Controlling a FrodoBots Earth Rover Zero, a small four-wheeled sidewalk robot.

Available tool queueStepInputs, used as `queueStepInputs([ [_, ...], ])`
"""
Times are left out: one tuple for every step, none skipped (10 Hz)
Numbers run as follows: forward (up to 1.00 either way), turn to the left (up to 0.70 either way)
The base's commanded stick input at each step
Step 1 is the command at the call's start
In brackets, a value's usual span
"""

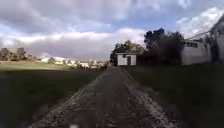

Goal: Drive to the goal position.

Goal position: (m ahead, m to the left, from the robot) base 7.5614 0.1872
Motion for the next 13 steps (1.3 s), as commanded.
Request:
queueStepInputs([
  [1.00,0.00],
  [1.00,0.00],
  [1.00,0.00],
  [1.00,0.00],
  [1.00,0.00],
  [1.00,0.00],
  [1.00,0.00],
  [1.00,0.00],
  [1.00,0.00],
  [1.00,0.00],
  [1.00,0.00],
  [1.00,0.00],
  [1.00,-0.03],
])
